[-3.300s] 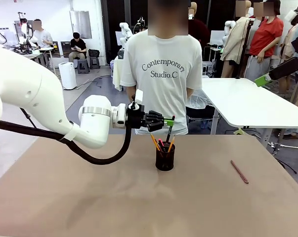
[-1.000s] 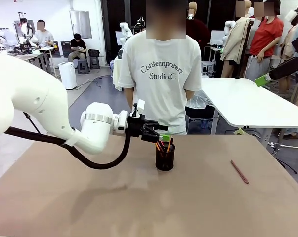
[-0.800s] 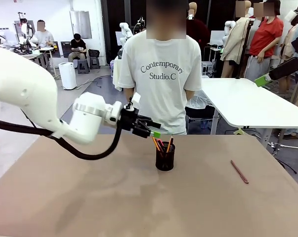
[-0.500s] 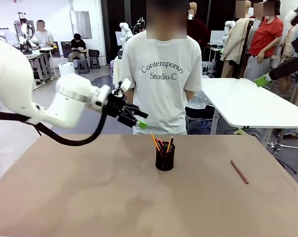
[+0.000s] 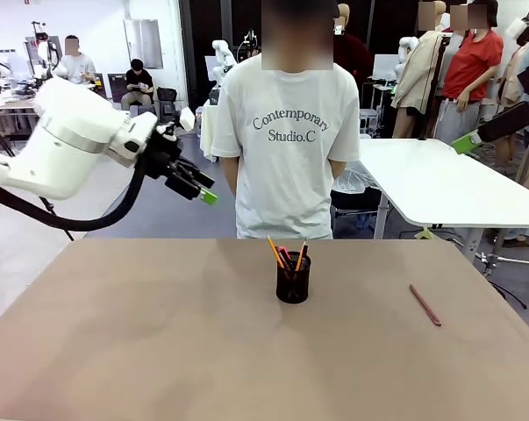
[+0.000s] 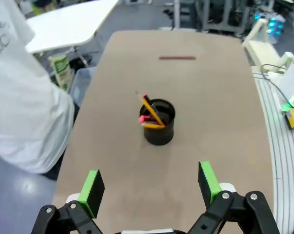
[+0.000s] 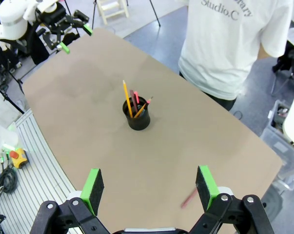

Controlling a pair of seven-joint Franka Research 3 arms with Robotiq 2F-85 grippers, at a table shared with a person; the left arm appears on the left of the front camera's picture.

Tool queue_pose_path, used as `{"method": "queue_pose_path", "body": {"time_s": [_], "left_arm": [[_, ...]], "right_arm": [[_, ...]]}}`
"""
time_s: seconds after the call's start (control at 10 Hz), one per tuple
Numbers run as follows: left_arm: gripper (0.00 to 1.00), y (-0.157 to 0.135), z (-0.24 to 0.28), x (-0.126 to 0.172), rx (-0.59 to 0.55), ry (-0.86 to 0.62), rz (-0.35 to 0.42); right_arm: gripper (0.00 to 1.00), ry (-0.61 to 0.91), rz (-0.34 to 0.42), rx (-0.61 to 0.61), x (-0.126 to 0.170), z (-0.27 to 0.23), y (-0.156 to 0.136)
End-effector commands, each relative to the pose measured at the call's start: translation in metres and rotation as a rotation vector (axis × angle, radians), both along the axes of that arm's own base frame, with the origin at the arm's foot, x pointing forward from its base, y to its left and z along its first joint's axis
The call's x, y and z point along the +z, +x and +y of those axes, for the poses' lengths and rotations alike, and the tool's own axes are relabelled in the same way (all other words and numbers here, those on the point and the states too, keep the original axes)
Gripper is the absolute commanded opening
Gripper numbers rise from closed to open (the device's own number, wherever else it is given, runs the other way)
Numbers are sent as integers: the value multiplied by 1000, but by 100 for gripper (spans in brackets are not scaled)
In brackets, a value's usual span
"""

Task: Place the pens into the pen holder.
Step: Pick up a writing instrument from the table and place it into the Pen holder.

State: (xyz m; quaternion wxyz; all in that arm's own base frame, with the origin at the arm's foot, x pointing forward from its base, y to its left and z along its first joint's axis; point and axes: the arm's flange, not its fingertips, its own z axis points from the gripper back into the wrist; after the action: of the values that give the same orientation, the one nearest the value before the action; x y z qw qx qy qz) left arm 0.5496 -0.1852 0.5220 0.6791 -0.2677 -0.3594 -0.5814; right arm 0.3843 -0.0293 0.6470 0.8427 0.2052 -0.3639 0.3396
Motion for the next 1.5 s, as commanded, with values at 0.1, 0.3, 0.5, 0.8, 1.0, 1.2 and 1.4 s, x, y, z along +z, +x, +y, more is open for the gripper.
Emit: {"method": "queue_pose_path", "body": {"time_s": [0.1,0.3,0.5,0.8,1.0,1.2,1.4], "left_arm": [[100,-30,17,13,106,47,1],[100,-38,26,29,125,72,-12],[100,-44,32,41,143,94,-18],[100,-39,30,42,127,73,-38],[100,-39,30,42,127,73,-38],[100,-39,30,42,127,73,-38],[100,-39,30,42,127,73,-38]], "right_arm": [[100,26,-14,15,0,0,0],[100,26,-14,15,0,0,0],[100,26,-14,15,0,0,0],[100,26,-14,15,0,0,0],[100,26,-14,15,0,0,0],[100,26,-14,15,0,0,0],[100,26,-14,15,0,0,0]]}}
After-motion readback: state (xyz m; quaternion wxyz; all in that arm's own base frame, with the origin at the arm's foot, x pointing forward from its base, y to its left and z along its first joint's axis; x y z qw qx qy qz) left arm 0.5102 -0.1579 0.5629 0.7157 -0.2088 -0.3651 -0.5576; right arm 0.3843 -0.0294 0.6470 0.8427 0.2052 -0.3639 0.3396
